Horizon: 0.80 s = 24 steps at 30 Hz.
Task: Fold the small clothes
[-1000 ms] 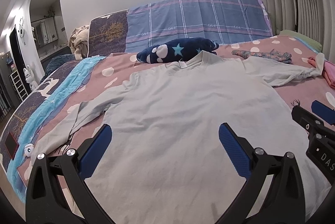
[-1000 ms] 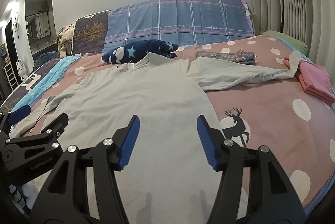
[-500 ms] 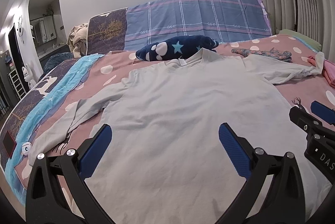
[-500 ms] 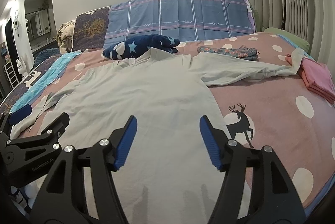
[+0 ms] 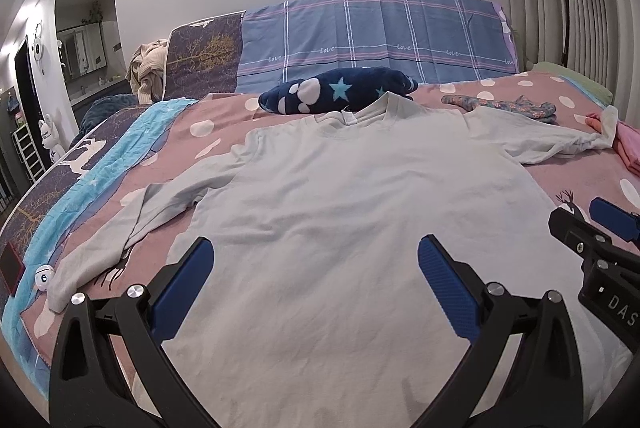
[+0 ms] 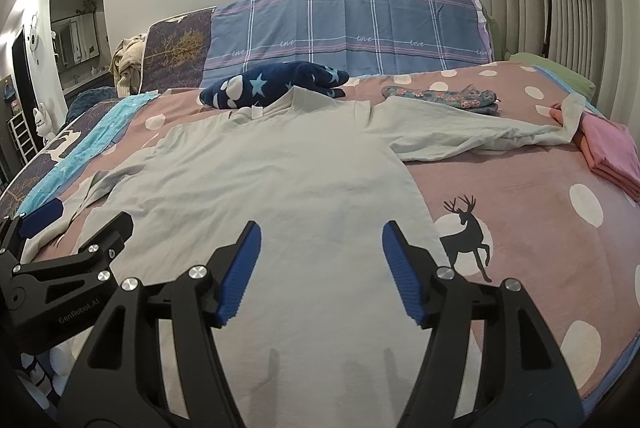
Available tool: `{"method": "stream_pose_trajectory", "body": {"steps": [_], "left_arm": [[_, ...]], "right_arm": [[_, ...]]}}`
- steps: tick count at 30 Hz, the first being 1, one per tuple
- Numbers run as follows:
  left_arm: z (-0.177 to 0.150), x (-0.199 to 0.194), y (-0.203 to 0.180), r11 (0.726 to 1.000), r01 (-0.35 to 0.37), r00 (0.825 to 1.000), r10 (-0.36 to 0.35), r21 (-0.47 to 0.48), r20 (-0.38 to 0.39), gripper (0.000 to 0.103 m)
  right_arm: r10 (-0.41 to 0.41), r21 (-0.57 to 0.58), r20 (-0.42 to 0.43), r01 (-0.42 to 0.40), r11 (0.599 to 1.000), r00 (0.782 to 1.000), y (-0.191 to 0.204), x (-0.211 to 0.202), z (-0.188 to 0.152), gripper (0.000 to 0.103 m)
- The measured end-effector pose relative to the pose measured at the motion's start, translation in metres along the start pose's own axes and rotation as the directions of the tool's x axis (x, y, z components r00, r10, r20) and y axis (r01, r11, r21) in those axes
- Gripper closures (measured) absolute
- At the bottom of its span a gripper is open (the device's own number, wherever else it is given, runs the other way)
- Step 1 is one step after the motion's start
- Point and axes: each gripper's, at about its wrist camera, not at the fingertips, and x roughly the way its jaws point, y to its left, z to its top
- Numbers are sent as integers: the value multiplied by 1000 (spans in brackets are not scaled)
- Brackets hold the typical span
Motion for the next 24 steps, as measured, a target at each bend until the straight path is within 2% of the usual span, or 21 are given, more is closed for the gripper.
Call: {"method": "stream_pose_trajectory", "body": {"steps": [18, 24], "left_arm": [[-2, -2, -1, 1000, -7, 1000, 7, 21, 12, 1], [-2, -1, 0, 1000, -8, 1000, 7, 23, 12, 1]], "right_arm": [[-2, 4, -10, 2, 1000, 1000, 2, 2, -1, 38], [0, 6, -12, 0, 1000, 1000, 2, 2, -2, 34]]}}
